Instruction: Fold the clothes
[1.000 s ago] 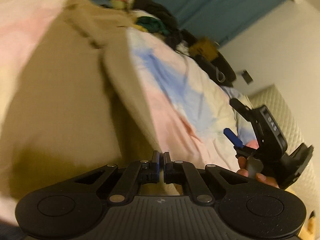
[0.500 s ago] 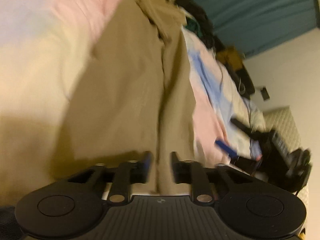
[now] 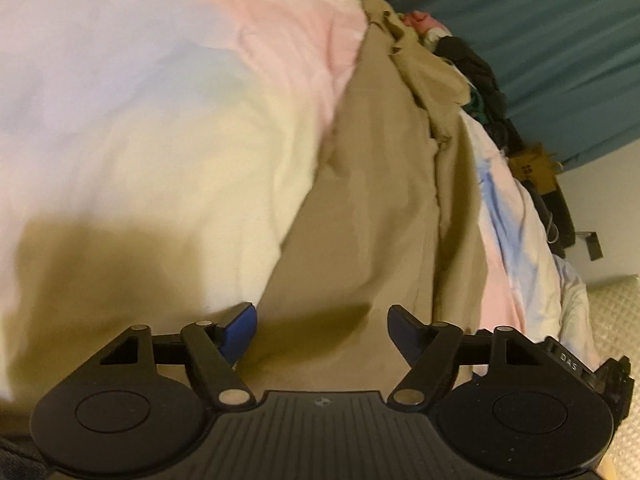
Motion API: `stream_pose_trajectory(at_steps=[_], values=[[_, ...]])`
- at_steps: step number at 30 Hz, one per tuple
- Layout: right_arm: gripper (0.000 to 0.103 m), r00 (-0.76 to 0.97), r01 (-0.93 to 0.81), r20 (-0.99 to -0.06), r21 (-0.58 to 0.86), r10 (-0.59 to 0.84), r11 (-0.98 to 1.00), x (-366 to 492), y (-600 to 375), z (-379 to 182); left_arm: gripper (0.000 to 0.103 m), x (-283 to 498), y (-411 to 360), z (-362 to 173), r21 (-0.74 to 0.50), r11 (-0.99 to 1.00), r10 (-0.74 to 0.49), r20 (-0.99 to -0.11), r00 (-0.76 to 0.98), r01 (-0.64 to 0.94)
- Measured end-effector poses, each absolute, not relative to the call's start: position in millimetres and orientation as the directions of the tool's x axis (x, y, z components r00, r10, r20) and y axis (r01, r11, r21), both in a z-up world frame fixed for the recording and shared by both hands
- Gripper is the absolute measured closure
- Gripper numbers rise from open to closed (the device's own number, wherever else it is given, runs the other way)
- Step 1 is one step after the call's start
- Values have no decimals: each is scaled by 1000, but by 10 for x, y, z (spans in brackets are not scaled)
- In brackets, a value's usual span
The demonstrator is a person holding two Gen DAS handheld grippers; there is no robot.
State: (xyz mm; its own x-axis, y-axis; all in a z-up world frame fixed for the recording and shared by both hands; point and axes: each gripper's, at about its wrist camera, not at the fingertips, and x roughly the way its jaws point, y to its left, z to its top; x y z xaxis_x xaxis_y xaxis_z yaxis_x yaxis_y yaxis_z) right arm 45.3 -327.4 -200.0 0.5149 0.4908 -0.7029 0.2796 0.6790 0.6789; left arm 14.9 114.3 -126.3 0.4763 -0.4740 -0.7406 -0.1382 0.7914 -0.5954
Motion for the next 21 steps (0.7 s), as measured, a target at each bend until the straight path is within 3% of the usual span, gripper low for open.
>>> stream_pose_trajectory(at_steps=[6, 9, 12, 14, 16, 17, 18, 20, 21], values=[[29, 508, 181, -619, 757, 599, 628, 248, -3145, -1873, 27, 38, 1165, -1339, -597, 785, -476, -751, 458, -162], [29, 499, 206, -676, 701, 542, 683, 152, -3053, -1857, 30, 34, 1148, -1409, -608, 777, -499, -754, 428, -166], [31, 484, 276, -754, 613, 444, 740, 96, -2988, -1897, 50, 39, 1136, -1439, -601, 782, -502, -764, 405, -164], [31, 471, 268, -797, 539, 379, 799, 62, -2866, -1863, 73, 29, 1139, -1452, -590, 789, -490, -773, 402, -173], [31, 464, 233, -819, 481, 338, 845, 23, -2718, -1817, 85, 0, 1158, -1446, -605, 778, -506, -763, 403, -169], [41, 456, 223, -826, 467, 332, 856, -3, -2666, -1806, 91, -7, 1170, -1440, -620, 766, -518, -752, 409, -169], [64, 447, 221, -830, 464, 333, 858, -37, -2648, -1795, 94, -10, 1182, -1432, -637, 752, -531, -738, 416, -170], [88, 439, 224, -827, 481, 352, 848, -99, -2679, -1750, 97, -42, 1228, -1391, -680, 715, -566, -699, 437, -163], [90, 452, 219, -811, 504, 371, 836, -116, -2733, -1702, 97, -63, 1253, -1354, -708, 690, -589, -671, 451, -151]])
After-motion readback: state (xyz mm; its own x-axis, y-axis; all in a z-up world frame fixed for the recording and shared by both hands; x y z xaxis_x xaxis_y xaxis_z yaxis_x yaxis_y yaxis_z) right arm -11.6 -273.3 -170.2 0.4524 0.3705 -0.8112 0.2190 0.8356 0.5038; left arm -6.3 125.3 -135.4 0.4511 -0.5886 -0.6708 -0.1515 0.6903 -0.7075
